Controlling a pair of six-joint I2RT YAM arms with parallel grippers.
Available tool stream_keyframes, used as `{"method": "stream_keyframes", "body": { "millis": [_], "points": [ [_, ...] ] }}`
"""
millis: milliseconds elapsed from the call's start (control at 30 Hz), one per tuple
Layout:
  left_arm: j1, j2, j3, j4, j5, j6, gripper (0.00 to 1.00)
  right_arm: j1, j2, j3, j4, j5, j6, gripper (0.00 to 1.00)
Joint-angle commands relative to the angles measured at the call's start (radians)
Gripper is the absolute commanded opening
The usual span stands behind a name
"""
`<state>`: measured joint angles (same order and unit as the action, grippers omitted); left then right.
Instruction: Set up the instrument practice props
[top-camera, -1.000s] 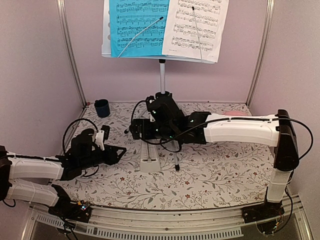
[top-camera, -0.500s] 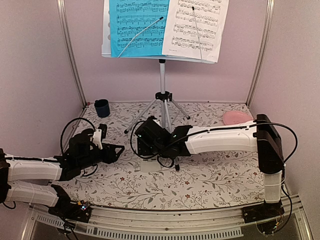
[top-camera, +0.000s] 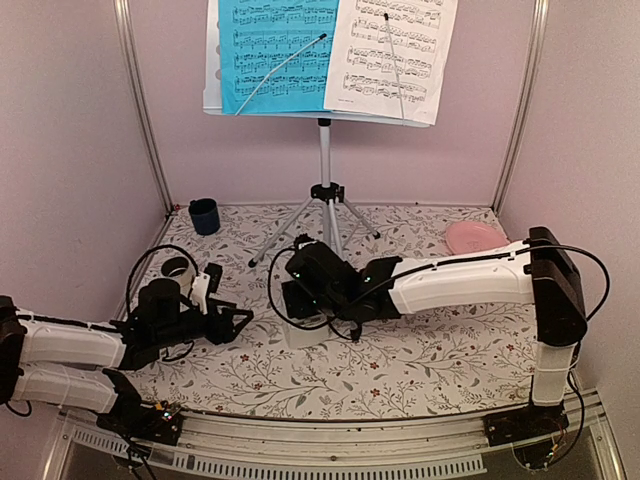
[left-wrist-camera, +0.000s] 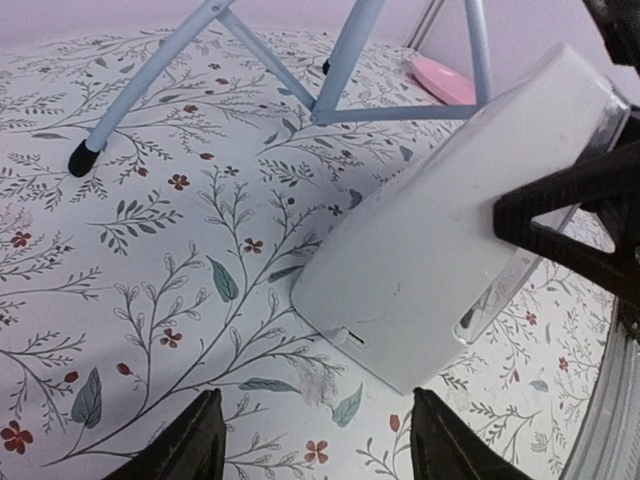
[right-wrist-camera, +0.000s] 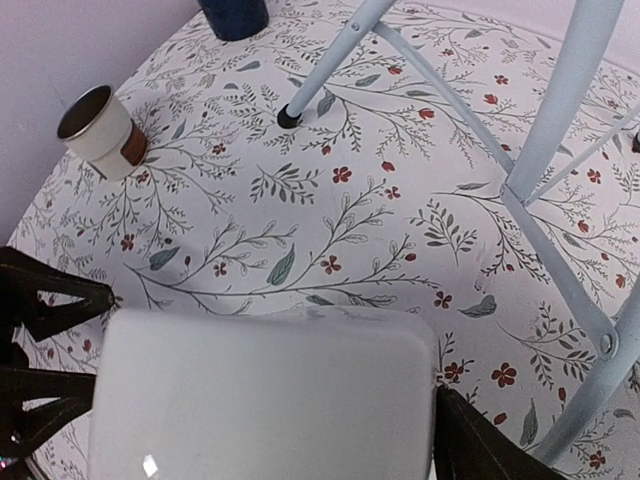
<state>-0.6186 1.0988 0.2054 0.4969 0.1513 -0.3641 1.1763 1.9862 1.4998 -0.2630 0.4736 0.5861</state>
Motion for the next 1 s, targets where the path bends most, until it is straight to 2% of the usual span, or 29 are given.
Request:
{"method": "stream_keyframes", "body": {
  "millis": [0, 67, 167, 267, 367, 467, 667, 733, 967],
  "points": [
    [0.004, 0.016, -0.072, 0.127, 0.128, 0.087, 0.63, -0.021, -0.112, -0.086, 0.135, -0.11, -0.145, 0.43],
    [-0.01, 0.028, -0.105, 0.215, 0.165, 0.102, 0.61, -0.036, -0.146, -0.131, 0.187, -0.173, -0.184, 0.42],
    [-0.063, 0.058, -0.114, 0.255, 0.127, 0.144, 0.57, -0.054, -0.189, -0.189, 0.252, -0.263, -0.229, 0.41],
    [-0.145, 0.106, -0.104, 0.273, 0.07, 0.206, 0.63, -0.078, -0.218, -0.233, 0.3, -0.357, -0.27, 0.39],
    [-0.191, 0.176, -0.082, 0.29, 0.057, 0.223, 0.7, -0.092, -0.241, -0.268, 0.331, -0.42, -0.298, 0.32],
    [-0.23, 0.232, -0.087, 0.351, 0.027, 0.224, 0.72, -0.103, -0.25, -0.276, 0.333, -0.423, -0.297, 0.21],
    [-0.31, 0.37, -0.073, 0.498, -0.079, 0.221, 0.78, -0.118, -0.238, -0.257, 0.334, -0.433, -0.224, 0.2],
    [-0.325, 0.42, -0.055, 0.543, -0.097, 0.218, 0.81, -0.117, -0.225, -0.251, 0.337, -0.448, -0.203, 0.14],
    [-0.357, 0.624, -0.037, 0.798, -0.142, 0.22, 0.83, -0.116, -0.214, -0.259, 0.342, -0.464, -0.149, 0.09]
  ]
}}
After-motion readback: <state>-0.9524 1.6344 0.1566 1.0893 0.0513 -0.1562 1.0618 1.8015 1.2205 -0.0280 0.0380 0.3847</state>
